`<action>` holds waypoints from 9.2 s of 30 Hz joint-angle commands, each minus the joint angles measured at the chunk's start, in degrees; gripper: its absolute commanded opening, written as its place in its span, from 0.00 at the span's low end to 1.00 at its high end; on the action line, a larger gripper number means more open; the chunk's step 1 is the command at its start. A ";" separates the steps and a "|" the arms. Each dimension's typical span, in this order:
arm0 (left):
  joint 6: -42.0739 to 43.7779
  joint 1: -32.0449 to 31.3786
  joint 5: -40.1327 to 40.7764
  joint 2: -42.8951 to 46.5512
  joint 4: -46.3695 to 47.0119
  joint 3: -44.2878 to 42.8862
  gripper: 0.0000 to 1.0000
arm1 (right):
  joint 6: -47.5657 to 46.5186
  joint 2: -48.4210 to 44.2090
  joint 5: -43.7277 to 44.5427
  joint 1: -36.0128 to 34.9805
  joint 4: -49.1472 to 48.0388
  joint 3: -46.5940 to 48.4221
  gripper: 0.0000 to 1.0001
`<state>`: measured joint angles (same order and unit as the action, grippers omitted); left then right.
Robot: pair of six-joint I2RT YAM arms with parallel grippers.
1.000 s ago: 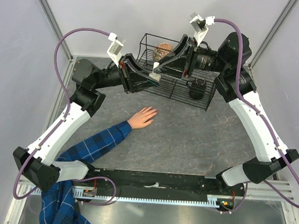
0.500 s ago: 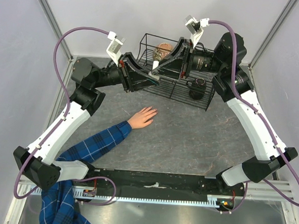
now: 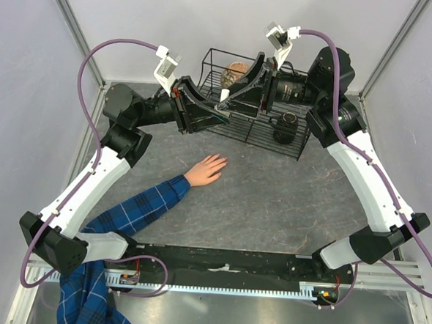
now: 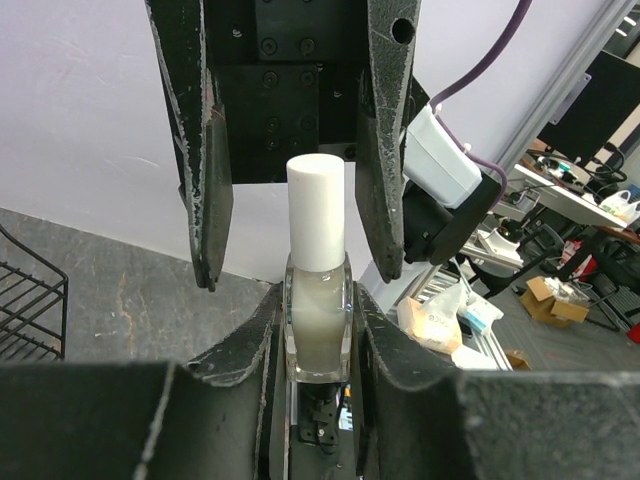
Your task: Paint the nails
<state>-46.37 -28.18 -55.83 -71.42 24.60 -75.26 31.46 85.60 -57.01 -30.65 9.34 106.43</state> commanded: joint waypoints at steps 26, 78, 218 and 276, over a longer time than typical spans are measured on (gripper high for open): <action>0.49 0.41 -2.00 1.54 1.50 -0.59 0.02 | -0.88 -0.26 1.99 -0.19 0.50 2.55 0.56; 40.32 -13.66 40.82 5.76 -27.06 -6.73 0.02 | -25.30 -12.99 66.80 -30.70 20.37 -5.25 0.98; 20.05 -1.25 18.79 -1.45 -18.60 -11.48 0.02 | -11.31 1.84 25.09 -2.90 22.17 11.47 0.00; -2.23 -1.00 -1.30 -2.59 -0.60 -6.39 0.02 | -6.24 -2.37 13.95 -4.33 15.18 7.83 0.36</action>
<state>-45.87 -29.58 -55.79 -73.52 21.30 -80.62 25.19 82.76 -40.47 -35.27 27.24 114.74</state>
